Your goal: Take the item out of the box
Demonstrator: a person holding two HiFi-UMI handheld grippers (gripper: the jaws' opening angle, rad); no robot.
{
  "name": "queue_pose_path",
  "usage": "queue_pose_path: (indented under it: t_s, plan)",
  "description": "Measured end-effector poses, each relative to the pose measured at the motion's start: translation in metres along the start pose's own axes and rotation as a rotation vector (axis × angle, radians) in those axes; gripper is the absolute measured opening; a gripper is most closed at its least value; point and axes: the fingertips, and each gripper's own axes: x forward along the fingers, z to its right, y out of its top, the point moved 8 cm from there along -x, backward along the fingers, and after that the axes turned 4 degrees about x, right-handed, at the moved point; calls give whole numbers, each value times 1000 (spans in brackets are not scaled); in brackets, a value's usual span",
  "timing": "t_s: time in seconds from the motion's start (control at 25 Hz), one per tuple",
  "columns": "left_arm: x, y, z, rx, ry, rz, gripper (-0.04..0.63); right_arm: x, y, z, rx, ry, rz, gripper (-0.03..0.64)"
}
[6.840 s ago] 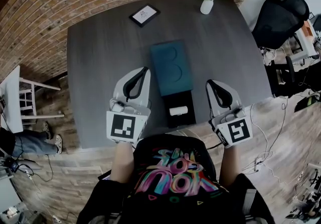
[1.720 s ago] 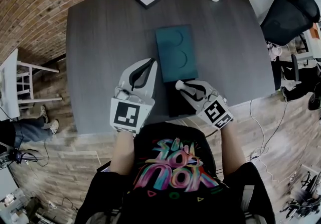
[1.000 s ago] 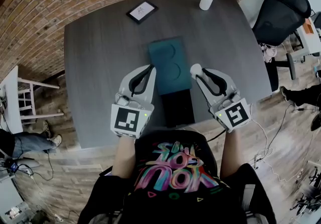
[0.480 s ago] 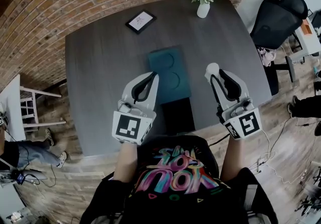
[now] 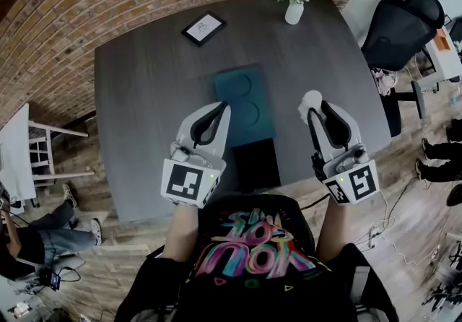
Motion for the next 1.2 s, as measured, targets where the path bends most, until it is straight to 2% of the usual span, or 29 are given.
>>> queue_pose_path:
  t_s: [1.2]
  plan:
    - [-6,1,-6,1,14,12,-2,4,-6,-8,21,24,-19,98]
